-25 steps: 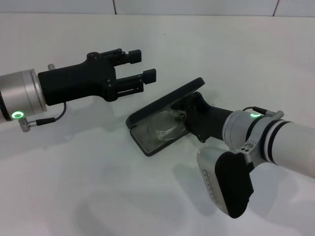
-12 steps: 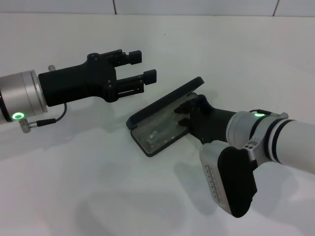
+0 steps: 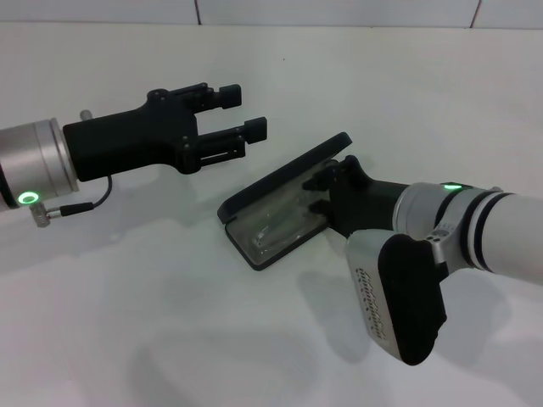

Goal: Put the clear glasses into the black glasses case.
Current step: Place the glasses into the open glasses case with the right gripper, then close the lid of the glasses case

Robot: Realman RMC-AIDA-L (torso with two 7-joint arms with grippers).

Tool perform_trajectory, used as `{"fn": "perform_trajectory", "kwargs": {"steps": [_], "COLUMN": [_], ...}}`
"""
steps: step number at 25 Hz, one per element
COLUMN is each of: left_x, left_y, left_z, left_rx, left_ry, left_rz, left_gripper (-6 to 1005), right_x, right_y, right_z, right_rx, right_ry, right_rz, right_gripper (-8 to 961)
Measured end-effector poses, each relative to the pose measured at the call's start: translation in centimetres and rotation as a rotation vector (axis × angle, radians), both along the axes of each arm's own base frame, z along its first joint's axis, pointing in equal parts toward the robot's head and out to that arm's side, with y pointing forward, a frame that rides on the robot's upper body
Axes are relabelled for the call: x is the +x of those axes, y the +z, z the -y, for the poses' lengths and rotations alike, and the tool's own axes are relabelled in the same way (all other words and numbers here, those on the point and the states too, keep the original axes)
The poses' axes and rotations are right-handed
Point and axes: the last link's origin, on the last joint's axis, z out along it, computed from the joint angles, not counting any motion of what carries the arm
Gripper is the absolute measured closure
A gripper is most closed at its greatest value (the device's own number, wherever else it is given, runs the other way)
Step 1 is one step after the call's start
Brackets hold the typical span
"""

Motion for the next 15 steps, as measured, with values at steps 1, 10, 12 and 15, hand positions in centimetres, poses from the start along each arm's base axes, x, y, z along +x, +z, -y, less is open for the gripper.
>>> {"fn": "perform_trajectory", "kwargs": {"steps": [1, 10, 12, 15], "left_x": [-0.06, -0.22, -0.26, -0.33], "left_y": [0.03, 0.22, 0.25, 0.28], "left_z": [0.02, 0.00, 0.01, 0.04], "left_rx": [0.001, 0.003, 0.003, 0.004], "left_ry": [0.001, 0.002, 0.003, 0.005], "left_rz": [-0.001, -0.006, -0.006, -0.008], "left_gripper": [316, 316, 317, 317], "right_x": [-0.17, -0.96, -0.91, -0.81], "right_y": [0.00, -0.24, -0.30, -0.32], "right_z": [0.09, 0.87, 0.99, 1.05], "right_rx": [-0.006, -0.052, -0.061, -0.067], "right_ry": [-0.003, -0.033, -0.043, -0.052], "right_rz": [-0.007, -0.049, -0.053, -0.053], "right_gripper": [697, 690, 692, 696]}}
